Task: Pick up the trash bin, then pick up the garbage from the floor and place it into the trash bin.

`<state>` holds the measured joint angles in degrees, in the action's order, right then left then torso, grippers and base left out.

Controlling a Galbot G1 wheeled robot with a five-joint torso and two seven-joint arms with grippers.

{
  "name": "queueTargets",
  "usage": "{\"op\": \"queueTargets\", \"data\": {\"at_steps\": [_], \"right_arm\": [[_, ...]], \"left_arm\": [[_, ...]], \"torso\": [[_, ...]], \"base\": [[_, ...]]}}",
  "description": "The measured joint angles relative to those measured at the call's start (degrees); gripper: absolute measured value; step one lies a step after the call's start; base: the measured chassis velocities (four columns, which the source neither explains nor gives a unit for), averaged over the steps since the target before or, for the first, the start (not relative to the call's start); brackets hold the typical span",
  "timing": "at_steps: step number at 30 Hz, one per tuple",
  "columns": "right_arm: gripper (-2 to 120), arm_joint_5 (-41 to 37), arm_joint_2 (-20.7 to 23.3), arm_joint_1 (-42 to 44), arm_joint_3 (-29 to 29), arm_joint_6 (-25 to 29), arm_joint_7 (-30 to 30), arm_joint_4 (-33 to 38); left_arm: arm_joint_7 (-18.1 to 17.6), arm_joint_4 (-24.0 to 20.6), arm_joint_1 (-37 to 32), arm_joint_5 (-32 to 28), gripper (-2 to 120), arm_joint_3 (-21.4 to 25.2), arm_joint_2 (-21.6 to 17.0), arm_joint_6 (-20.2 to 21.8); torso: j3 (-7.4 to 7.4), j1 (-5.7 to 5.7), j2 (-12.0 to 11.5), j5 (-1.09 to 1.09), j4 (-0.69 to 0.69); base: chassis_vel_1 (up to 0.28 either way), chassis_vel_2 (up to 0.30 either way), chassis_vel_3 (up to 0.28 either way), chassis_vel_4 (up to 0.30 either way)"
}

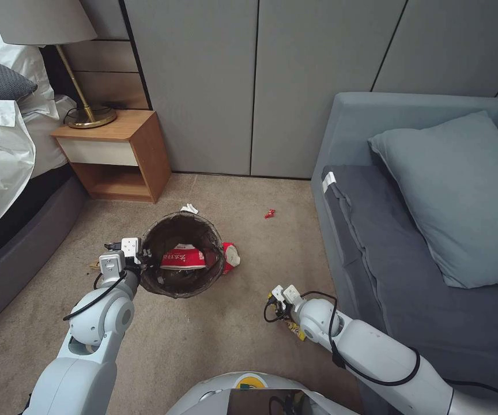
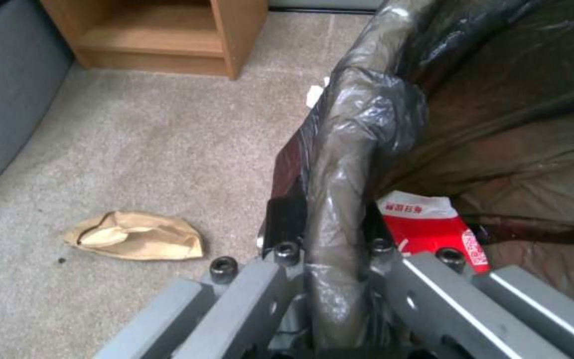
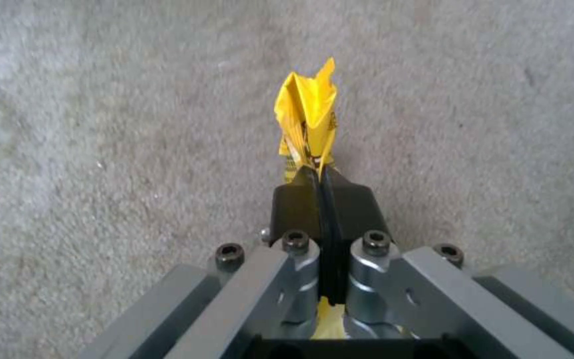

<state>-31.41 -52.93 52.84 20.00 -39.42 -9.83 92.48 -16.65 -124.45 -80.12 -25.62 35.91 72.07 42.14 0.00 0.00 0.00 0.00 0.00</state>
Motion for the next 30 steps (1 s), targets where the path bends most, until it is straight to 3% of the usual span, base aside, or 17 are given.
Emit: {"op": "queueTargets", "data": {"at_steps": [11, 21, 30], "right_arm": [[0, -5.0, 2.5, 2.3, -10.4, -0.5, -0.7, 10.6], [0, -20.7, 8.5, 0.9, -23.7, -2.7, -4.9, 27.1], [0, -35.2, 10.7, -8.5, -28.5, -2.8, -8.1, 35.5]], "left_arm": [[-0.6, -1.4, 0.0, -0.2, 0, 0.1, -0.5, 0.0], [-1.1, -2.8, -0.4, -0.2, 0, -0.1, -1.4, 0.0], [-0.8, -2.6, -0.1, 0.1, 0, -1.0, -1.6, 0.0]], "torso": [[0.00, 0.00, 0.0, 0.00, 0.00], [0.00, 0.00, 0.0, 0.00, 0.00], [0.00, 0.00, 0.0, 0.00, 0.01]], "base": [[0.000, 0.000, 0.000, 0.000], [0.000, 0.000, 0.000, 0.000], [0.000, 0.000, 0.000, 0.000]]}}
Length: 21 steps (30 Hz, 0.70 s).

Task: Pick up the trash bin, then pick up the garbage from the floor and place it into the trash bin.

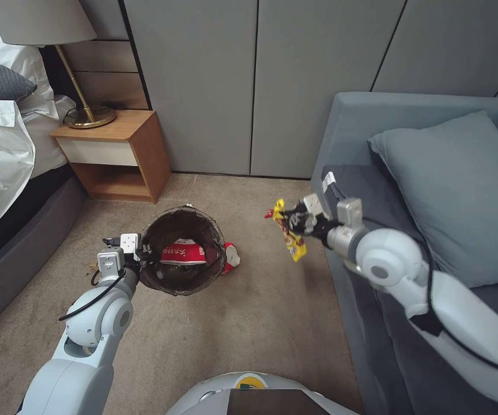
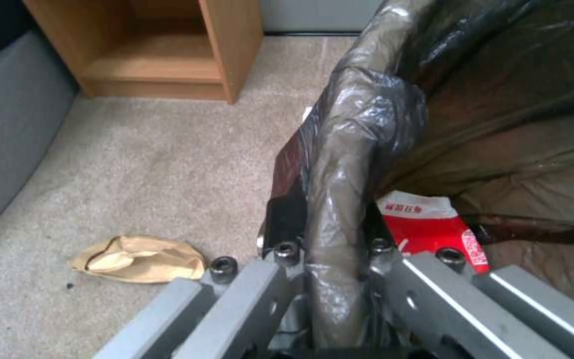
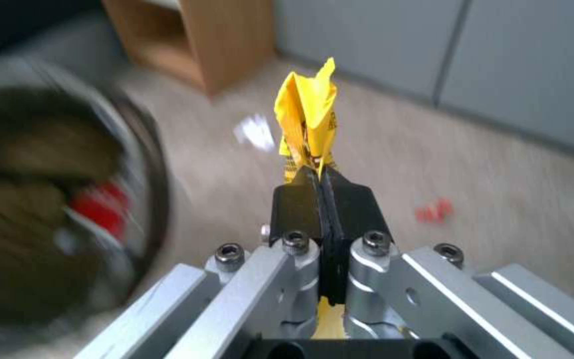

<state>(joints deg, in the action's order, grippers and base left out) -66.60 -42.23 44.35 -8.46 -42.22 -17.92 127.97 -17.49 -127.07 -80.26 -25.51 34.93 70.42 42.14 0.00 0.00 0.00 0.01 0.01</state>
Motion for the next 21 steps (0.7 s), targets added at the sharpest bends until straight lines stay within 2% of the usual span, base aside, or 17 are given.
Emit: {"op": "queueTargets", "data": {"at_steps": [2, 7, 9, 10, 13, 14, 16, 18, 21], "right_arm": [[0, -7.9, 0.0, -6.5, 1.3, 0.0, -2.8, 1.5], [0, -15.0, -1.4, -14.6, 5.2, 0.0, -5.7, 2.0], [0, -20.8, -3.4, -21.4, 9.5, 0.0, -9.1, 1.7], [0, -20.8, -3.4, -21.4, 9.5, 0.0, -9.1, 1.7], [0, -26.3, -6.9, -30.6, 16.1, 0.1, -12.2, 0.1], [0, -26.3, -6.9, -30.6, 16.1, 0.1, -12.2, 0.1], [0, -31.2, -9.9, -35.7, 20.9, 1.1, -15.3, -1.2], [0, -32.2, -10.6, -36.6, 21.8, 1.3, -16.0, -1.5], [0, -35.4, -14.5, -40.0, 26.4, 2.6, -19.0, -2.8]], "left_arm": [[0.1, 0.1, 0.0, 0.1, 0, -0.1, 0.0, 0.0], [0.4, 0.2, 0.0, 0.3, 0, -0.1, 0.1, 0.0], [0.5, 0.4, 0.0, 0.4, 0, 0.1, 0.1, 0.0], [0.5, 0.4, 0.0, 0.4, 0, 0.1, 0.1, 0.0], [0.6, 1.1, 0.6, 0.4, 0, 0.2, 0.2, 0.0], [0.6, 1.1, 0.6, 0.4, 0, 0.2, 0.2, 0.0], [0.6, 1.7, 1.1, 0.4, 0, 0.2, 0.1, 0.0], [0.6, 1.9, 1.1, 0.4, 0, 0.2, 0.1, 0.0], [0.7, 2.7, 1.3, 0.5, 0, 0.5, 0.1, 0.0]], "torso": [[0.00, 0.00, 0.0, -0.01, -0.02], [0.00, 0.00, 0.0, -0.01, -0.01], [0.00, 0.00, 0.0, -0.01, -0.01], [0.00, 0.00, 0.0, -0.01, -0.01], [-0.01, 0.00, 0.0, -0.04, -0.03], [-0.01, 0.00, 0.0, -0.04, -0.03], [-0.01, 0.00, 0.0, -0.02, -0.02], [-0.01, 0.00, 0.0, -0.03, -0.01], [-0.01, 0.00, 0.0, -0.03, -0.01]], "base": [[0.000, 0.000, 0.000, 0.000], [0.000, 0.000, 0.000, 0.000], [0.000, 0.000, 0.000, 0.000], [0.000, 0.000, 0.000, 0.000], [0.000, 0.000, 0.000, 0.000], [0.000, 0.000, 0.000, 0.000], [0.000, 0.000, 0.000, 0.000], [0.000, 0.000, 0.000, 0.000], [0.000, 0.000, 0.000, 0.000]]}}
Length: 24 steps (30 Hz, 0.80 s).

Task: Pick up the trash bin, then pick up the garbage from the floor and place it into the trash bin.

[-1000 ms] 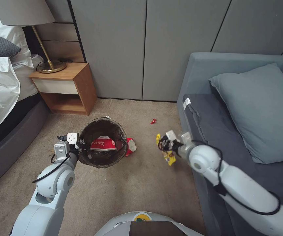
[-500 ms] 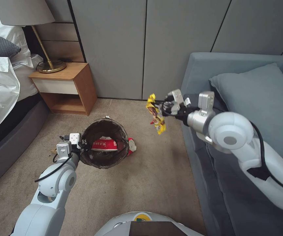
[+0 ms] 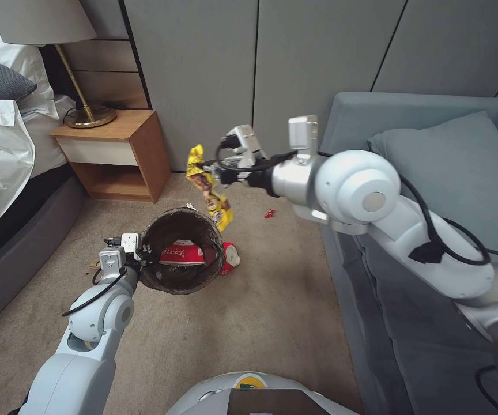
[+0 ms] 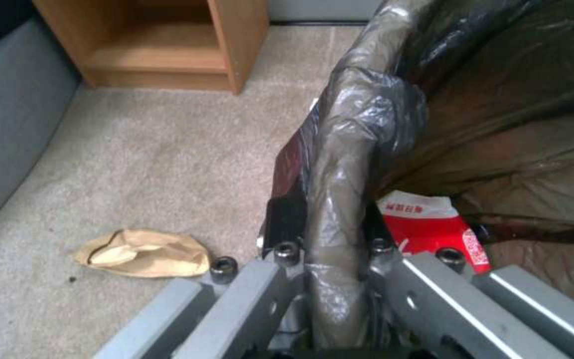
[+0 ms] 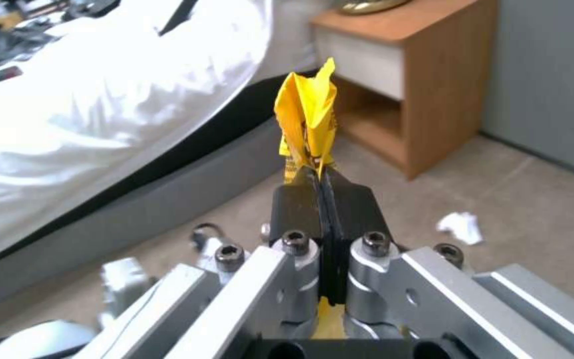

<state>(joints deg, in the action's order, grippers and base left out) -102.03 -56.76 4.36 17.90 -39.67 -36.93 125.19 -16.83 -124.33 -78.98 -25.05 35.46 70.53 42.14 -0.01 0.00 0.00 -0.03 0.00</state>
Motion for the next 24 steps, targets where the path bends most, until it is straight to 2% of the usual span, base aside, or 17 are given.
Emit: {"op": "queueTargets", "data": {"at_steps": [7, 11, 16, 24], "right_arm": [[0, -4.4, -5.3, -1.4, 5.0, 2.0, -5.4, -0.7], [0, -4.4, -6.6, -1.1, 6.9, 2.3, -6.1, -0.8], [0, -2.3, -10.9, 0.4, 11.0, 2.6, -6.9, -3.6], [0, 4.7, -11.9, 4.0, 14.3, 2.2, -3.8, -9.0]], "left_arm": [[0.1, 0.9, 0.6, -0.1, 0, 0.5, 0.0, 0.0], [0.1, 1.3, 0.8, -0.1, 0, 0.5, 0.0, 0.0], [0.2, 1.9, 1.1, -0.1, 0, 0.5, 0.1, 0.0], [0.4, 2.0, 1.2, -0.2, 0, 1.1, -0.1, 0.0]], "torso": [[0.00, 0.00, 0.0, 0.00, 0.00], [0.00, 0.00, 0.0, 0.01, 0.01], [0.00, 0.00, 0.0, 0.01, 0.00], [0.00, 0.00, 0.0, 0.03, 0.01]], "base": [[0.000, 0.000, 0.000, 0.000], [0.000, 0.000, 0.000, 0.000], [0.000, 0.000, 0.000, 0.000], [0.000, 0.000, 0.000, 0.000]]}}
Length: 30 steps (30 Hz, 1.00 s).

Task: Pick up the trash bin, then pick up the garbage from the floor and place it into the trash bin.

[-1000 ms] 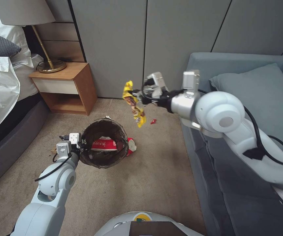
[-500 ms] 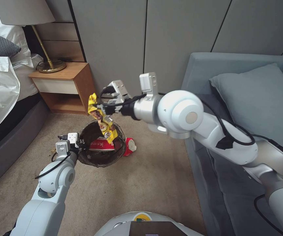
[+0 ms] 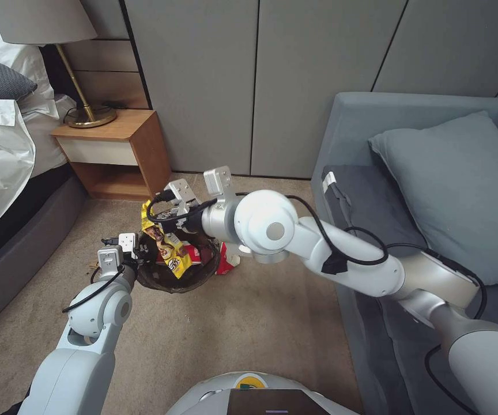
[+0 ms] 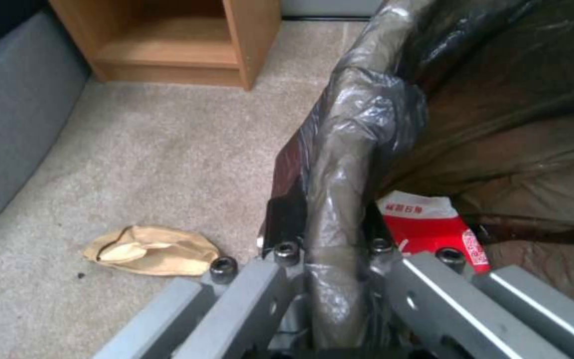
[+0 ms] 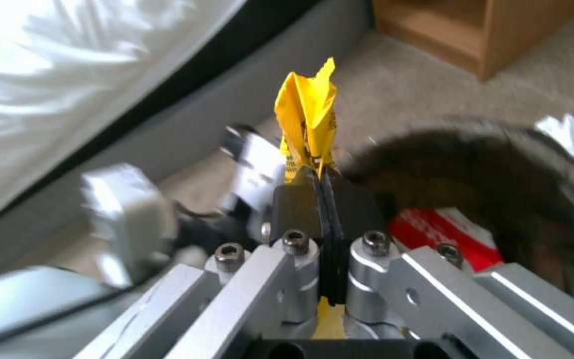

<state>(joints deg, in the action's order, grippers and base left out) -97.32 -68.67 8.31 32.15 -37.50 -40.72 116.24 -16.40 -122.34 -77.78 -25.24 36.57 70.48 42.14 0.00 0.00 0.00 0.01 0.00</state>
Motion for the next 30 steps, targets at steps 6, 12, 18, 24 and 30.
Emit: {"op": "queueTargets", "data": {"at_steps": [6, 12, 18, 24, 30], "right_arm": [[0, 4.9, 0.3, 2.0, 1.0, -0.2, 2.8, -3.8], [0, 8.4, 0.6, 2.7, 1.3, -1.3, 5.2, -7.2], [0, 11.4, 0.5, 3.5, 2.3, -0.9, 6.7, -9.5], [0, 13.6, -1.2, 3.7, 3.5, 0.1, 7.6, -12.1], [15, 13.8, -1.5, 3.6, 3.5, 0.1, 8.0, -12.6]], "left_arm": [[0.2, 0.4, 0.1, -0.1, 0, 0.1, -0.1, 0.0], [0.3, 0.4, 0.0, -0.1, 0, 0.1, 0.1, 0.0], [0.3, 0.4, 0.0, -0.2, 0, 0.2, -0.1, 0.0], [0.3, 0.4, -0.1, -0.2, 0, -0.3, -0.2, 0.0], [0.2, -0.1, -0.8, -0.2, 0, -0.3, -0.4, 0.0]], "torso": [[0.00, 0.00, 0.0, 0.00, 0.00], [0.00, 0.00, 0.0, -0.01, 0.00], [0.00, 0.00, 0.0, -0.01, 0.00], [0.00, 0.00, 0.0, -0.01, 0.00], [0.00, 0.00, 0.0, -0.01, 0.00]], "base": [[0.000, 0.000, 0.000, 0.000], [0.000, 0.000, 0.000, 0.000], [0.000, 0.000, 0.000, 0.000], [0.000, 0.000, 0.000, 0.000], [0.000, 0.000, 0.000, 0.000]]}}
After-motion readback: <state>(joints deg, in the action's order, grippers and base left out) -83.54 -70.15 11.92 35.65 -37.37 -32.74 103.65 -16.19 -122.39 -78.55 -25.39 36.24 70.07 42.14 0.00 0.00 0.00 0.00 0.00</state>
